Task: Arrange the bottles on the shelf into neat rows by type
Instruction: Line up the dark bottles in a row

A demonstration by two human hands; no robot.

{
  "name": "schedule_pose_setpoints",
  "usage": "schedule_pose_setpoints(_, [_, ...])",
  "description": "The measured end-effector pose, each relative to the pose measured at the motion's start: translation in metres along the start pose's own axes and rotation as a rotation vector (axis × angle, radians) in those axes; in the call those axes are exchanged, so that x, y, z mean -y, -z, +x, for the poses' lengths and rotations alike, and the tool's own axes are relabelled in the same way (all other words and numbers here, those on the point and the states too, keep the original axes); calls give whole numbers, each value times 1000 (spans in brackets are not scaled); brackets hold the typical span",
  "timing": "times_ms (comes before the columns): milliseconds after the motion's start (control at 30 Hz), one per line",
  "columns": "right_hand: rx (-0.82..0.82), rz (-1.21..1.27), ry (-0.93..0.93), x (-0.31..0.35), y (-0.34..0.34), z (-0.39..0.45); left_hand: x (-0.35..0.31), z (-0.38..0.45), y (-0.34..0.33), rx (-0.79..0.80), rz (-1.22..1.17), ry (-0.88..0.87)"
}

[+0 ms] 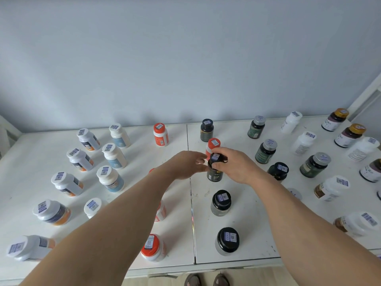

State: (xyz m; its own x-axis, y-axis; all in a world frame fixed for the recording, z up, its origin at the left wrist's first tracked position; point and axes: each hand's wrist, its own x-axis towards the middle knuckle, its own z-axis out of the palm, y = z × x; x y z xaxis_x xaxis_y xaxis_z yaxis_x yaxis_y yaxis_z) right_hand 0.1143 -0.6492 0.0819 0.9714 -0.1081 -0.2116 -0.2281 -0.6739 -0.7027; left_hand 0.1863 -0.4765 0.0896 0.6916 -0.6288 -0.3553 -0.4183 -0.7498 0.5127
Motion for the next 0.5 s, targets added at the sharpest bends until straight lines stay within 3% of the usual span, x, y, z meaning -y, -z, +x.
schedule_pose_setpoints(367, [43,103,-13,-19,-11,-4,-2,8,-7,-99,125,7])
schedule_pose_setpoints(500, [-123,140,14,-15,1,9,0,14,-4,-134,109,34])
